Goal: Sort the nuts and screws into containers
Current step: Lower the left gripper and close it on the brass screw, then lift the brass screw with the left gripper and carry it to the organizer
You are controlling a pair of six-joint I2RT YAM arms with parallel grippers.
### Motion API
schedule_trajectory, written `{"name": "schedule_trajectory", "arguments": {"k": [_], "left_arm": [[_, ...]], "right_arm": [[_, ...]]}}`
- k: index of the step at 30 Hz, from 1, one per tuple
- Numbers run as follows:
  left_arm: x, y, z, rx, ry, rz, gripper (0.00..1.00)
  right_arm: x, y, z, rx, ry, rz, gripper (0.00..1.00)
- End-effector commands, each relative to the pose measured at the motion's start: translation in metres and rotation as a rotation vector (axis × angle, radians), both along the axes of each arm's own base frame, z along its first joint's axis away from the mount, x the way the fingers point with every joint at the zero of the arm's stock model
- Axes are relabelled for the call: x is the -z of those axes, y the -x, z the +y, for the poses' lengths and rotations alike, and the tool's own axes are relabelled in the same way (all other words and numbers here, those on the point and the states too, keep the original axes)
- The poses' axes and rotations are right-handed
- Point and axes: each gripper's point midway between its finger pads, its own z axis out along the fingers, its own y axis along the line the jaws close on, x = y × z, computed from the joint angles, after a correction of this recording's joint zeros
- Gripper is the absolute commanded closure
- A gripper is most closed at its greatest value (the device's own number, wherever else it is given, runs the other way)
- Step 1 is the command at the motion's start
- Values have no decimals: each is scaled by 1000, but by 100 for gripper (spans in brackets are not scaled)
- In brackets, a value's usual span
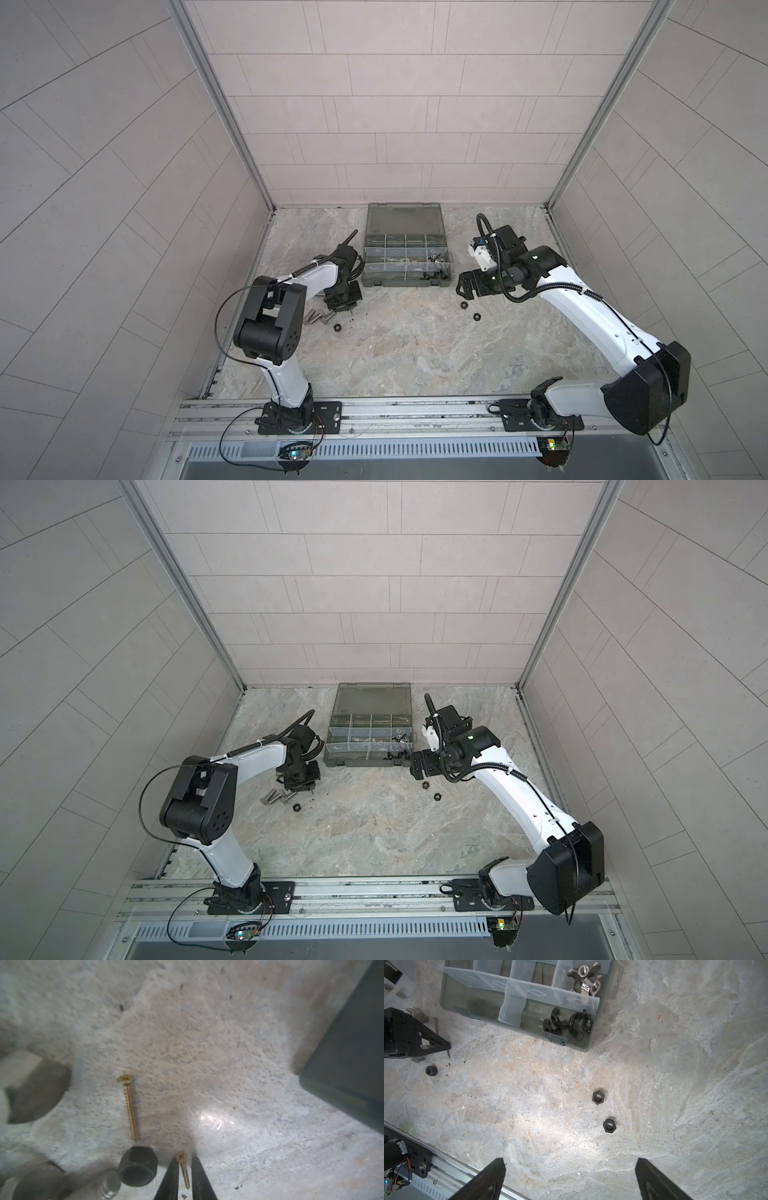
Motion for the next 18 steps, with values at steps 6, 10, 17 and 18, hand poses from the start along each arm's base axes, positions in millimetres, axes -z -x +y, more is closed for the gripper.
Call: {"name": "schedule_trajectory", "arguments": {"k": [6,10,17,18], "left_arm": [[33,28,4,36,-23,140,96],[25,29,3,60,-23,143,99],[-4,14,-3,102,-23,98,100],[-8,11,-5,107,-22,88,100]], "right_arm": [[-2,10,-9,32,-13,6,1],[-1,12,-11,39,-20,10,1],[-5,9,-12,42,-29,-3,1],[-6,9,-12,41,-31,-6,1]]}}
